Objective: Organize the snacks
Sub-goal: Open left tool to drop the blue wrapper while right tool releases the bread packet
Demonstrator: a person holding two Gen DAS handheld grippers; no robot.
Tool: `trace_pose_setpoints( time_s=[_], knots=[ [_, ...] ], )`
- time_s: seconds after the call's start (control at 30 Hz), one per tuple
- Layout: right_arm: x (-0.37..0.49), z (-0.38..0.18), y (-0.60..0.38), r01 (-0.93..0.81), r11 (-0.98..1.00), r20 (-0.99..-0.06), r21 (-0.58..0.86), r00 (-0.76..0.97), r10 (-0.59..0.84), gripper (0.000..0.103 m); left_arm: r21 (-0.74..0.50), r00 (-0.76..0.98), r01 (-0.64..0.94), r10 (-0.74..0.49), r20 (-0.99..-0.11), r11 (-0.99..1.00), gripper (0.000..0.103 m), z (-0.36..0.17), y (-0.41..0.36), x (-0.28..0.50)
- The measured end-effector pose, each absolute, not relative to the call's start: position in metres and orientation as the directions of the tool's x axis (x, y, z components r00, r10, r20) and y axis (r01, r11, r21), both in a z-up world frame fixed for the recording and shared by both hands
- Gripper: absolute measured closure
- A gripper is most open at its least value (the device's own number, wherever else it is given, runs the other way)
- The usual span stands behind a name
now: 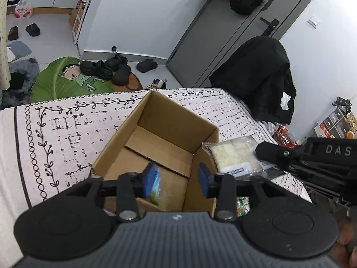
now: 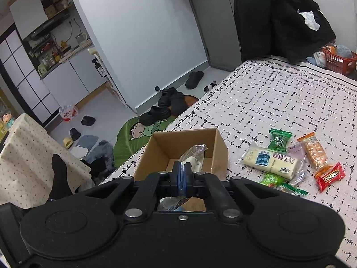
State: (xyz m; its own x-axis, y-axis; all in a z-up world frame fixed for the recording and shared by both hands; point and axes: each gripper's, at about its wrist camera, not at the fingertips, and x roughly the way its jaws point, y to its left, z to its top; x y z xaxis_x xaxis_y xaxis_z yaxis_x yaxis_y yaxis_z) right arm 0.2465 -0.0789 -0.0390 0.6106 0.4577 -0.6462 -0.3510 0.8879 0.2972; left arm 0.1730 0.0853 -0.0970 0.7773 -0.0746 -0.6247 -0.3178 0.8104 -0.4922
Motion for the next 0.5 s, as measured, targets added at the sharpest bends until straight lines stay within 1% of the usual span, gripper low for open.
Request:
trace_pose_setpoints(
  time_s=[0.03,0.23,0.33,0.4,0.47,0.5],
  knots=[
    [0.246,-0.038,-0.076,-0.354,0.888,-0.645,0.294,0.612,0.458,0.101,-0.494,0.775,-0.322,-0.075,-0.627,0.808,0.052,-0.097,0.086,0.173],
    [0.251,-0.031,-0.068,-0.369,0.884,-0.629,0.285,0.624,0.464,0.101,-0.500,0.771,-0.346,-0.064,-0.634,0.794,0.039,-0.095,0.090,0.169],
    [0.254,-0.029,-0.067,-0.372,0.874,-0.617,0.312,0.620,0.484,0.100,-0.499,0.768,-0.359,-0.054,-0.638,0.789,0.037,-0.093,0.091,0.167],
    [0.258,-0.030,-0.066,-0.373,0.869,-0.629,0.326,0.601,0.494,0.100,-0.493,0.762,-0.373,-0.043,-0.646,0.786,0.037,-0.092,0.093,0.167],
    [0.259,-0.031,-0.068,-0.369,0.858,-0.628,0.358,0.584,0.514,0.099,-0.502,0.761,-0.375,-0.050,-0.647,0.780,0.034,-0.092,0.095,0.166],
    [0.259,-0.031,-0.070,-0.372,0.851,-0.622,0.371,0.581,0.525,0.099,-0.505,0.761,-0.377,-0.051,-0.647,0.776,0.031,-0.092,0.095,0.166]
  ],
)
